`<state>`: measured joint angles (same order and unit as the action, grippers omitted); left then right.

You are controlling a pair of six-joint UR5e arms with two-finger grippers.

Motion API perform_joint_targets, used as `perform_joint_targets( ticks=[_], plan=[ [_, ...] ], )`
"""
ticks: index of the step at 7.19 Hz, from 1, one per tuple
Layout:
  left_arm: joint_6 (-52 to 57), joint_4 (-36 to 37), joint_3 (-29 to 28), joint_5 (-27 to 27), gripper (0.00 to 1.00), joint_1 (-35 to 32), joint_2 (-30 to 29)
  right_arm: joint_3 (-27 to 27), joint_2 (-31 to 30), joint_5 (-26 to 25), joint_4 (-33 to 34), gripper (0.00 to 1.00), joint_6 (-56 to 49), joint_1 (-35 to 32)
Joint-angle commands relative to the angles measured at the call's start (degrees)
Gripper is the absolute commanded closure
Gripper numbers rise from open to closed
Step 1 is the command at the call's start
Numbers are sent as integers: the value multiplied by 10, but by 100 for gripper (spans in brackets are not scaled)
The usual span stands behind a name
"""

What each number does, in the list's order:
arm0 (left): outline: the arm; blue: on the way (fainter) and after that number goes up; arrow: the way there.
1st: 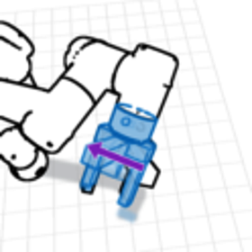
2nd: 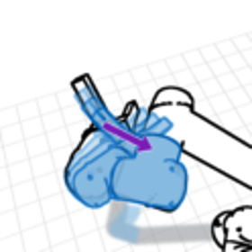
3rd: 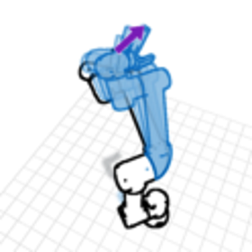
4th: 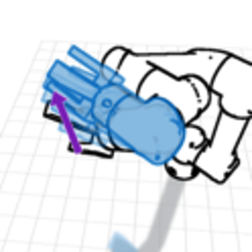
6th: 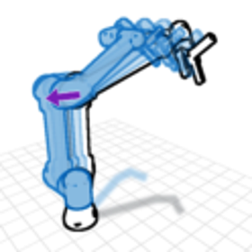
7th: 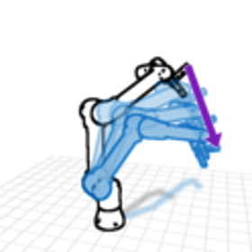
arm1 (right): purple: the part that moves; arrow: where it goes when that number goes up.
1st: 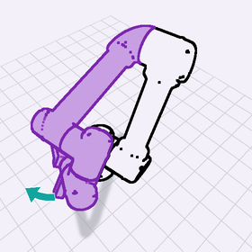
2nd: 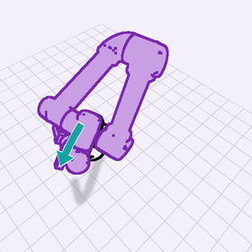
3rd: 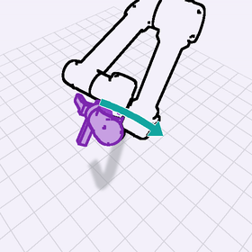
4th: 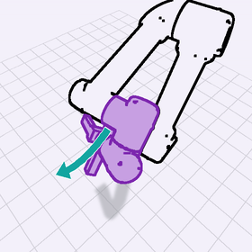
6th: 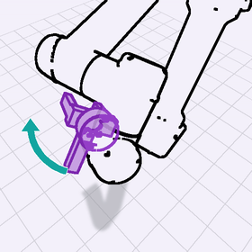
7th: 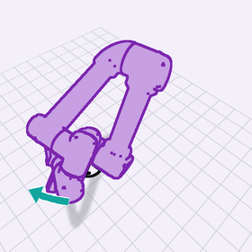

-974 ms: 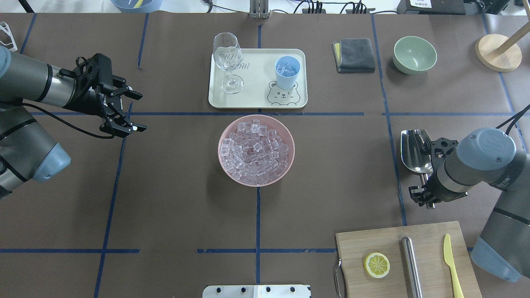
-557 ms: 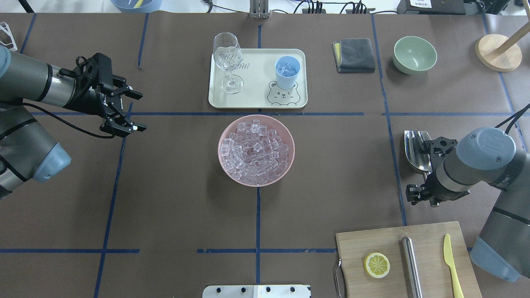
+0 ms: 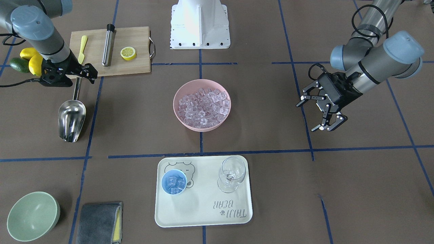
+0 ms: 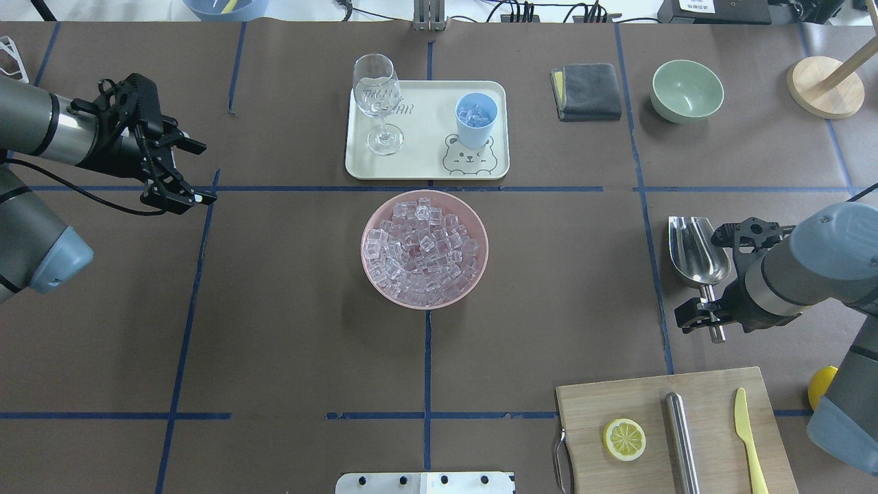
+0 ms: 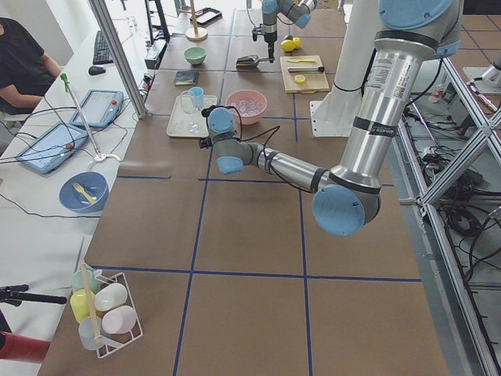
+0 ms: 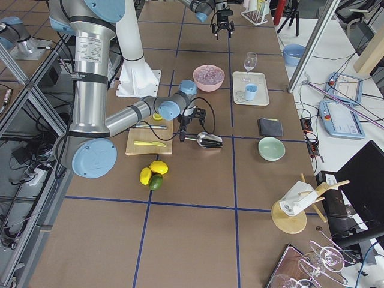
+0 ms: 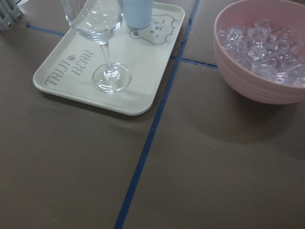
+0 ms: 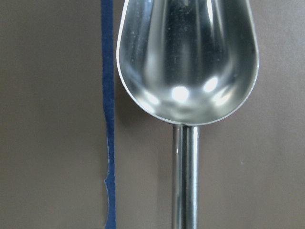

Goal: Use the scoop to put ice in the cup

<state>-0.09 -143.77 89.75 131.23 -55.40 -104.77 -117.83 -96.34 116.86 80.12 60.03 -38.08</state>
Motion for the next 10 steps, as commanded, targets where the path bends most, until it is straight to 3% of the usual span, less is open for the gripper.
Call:
perform_joint_targets(
  ticks=[1,3,5,8,10],
  plan=[
    [2,22,5,-1,0,-47,56,-34,-23,55,-1,0,-1,-81],
    [2,23,9,0,0,-86,151,-32,-31,100,-1,0,-11,-178],
    [3,70,5,1,0,-147,190,-5,-30,105,5,0,-72,-243],
    [3,437,36,-1,0,-257,118,80,-16,149,9,0,-254,-363],
    [8,550,39,6,0,-339,99,146,-8,150,9,0,-380,-407]
  ],
)
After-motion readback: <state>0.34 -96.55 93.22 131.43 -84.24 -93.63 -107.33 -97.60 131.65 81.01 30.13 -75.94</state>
